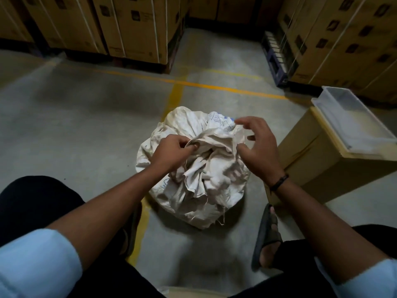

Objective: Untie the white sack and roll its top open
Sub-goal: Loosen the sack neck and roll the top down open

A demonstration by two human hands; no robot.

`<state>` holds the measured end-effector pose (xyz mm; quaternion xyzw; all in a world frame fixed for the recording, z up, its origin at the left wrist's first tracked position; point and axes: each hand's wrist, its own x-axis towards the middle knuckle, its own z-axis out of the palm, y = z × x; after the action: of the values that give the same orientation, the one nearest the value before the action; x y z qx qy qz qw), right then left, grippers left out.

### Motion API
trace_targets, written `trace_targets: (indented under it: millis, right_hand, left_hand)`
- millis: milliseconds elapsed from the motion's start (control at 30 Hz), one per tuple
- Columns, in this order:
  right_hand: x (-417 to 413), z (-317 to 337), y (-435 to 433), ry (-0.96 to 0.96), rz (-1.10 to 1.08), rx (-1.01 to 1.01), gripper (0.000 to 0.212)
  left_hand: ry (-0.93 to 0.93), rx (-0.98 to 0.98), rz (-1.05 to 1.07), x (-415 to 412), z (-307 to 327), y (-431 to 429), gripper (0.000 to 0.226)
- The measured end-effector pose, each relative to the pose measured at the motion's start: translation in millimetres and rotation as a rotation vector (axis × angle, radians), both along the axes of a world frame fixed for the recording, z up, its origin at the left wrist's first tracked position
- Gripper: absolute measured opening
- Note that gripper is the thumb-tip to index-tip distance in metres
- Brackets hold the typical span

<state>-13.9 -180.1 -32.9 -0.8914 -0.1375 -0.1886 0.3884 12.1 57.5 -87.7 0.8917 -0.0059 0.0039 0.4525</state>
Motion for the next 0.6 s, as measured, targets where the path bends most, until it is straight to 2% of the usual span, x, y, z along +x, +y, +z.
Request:
trace_targets:
  millis: [100,167,233,300,433,533,600]
  right_hand:
    - [-28.5,8.9,7.2,-0.252,0.064,-0.118,0.03]
    - [-38.5,3.0,7.7,-0.371,0.117,-0.359,0.021]
    - [-38.6,-13.1,3.0,-0.391,0.142,-0.612,0.021]
    - [-33.9,-27.7,-5.3,-0.29,0.074,-0.761,0.027]
    - [-21.7,-37.2,-23.4,-0.075,-0.067,-0.928,0.054]
    - [-12.6,-44.0,-31.2,0.093,-0.1,-1.003,0.093]
    - [-6.5,-49.2,-33.0,0.164,-0.109,-1.031,0.112]
  left_hand:
    - [0.001,-0.024,-0.012,2.9,8.3,-10.7,0.018]
    - [0.012,-0.042,-0.062,8.8,12.3,-20.3,0.019]
    - [0.013,-0.052,-0.107,15.3,16.0,-27.7,0.018]
    - [0.001,-0.061,-0.135,22.4,21.1,-33.1,0.018]
    - [0.043,-0.089,-0.192,33.5,32.5,-38.8,0.032]
    - [0.102,-0.21,-0.241,41.5,36.0,-41.7,0.038]
    - [0.14,-0.31,-0.241,48.4,35.5,-40.6,0.039]
